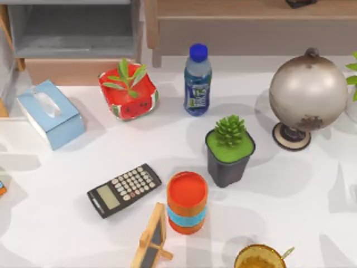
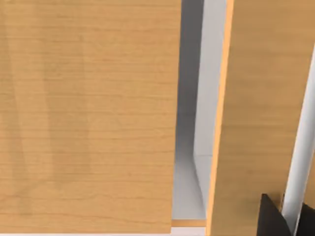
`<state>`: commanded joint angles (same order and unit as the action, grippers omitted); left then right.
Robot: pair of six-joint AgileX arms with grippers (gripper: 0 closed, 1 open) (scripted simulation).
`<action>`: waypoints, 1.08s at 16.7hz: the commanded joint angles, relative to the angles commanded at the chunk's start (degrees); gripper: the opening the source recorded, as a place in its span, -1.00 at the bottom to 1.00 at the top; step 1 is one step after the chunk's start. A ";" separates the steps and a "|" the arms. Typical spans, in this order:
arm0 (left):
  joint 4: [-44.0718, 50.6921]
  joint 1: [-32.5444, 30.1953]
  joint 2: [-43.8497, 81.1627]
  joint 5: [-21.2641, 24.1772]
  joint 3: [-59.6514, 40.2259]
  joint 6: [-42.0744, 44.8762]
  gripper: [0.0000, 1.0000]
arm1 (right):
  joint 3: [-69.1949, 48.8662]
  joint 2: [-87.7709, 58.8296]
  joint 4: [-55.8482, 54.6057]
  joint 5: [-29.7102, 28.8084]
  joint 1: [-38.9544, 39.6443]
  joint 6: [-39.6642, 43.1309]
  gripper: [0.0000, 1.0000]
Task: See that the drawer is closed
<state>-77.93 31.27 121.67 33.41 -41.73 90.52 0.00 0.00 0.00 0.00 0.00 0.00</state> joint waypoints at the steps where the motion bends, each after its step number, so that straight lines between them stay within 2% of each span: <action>1: 0.11 -0.06 0.11 -0.07 -0.16 0.00 -1.00 | 0.00 0.00 0.00 0.00 0.00 0.00 1.00; 9: 7.04 -4.70 5.79 -4.61 -13.19 -0.22 -1.00 | 0.00 0.00 0.00 0.00 0.00 0.00 1.00; 15: 7.83 -4.89 6.28 -4.99 -14.09 -0.27 -1.00 | 0.00 0.00 0.00 0.00 0.00 0.00 1.00; 18: 9.87 -5.84 8.36 -5.92 -18.15 -0.18 -1.00 | 0.00 0.00 0.00 0.00 0.00 0.00 1.00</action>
<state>-68.07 25.42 130.03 27.49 -59.89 90.34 0.00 0.00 0.00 0.00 0.00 0.00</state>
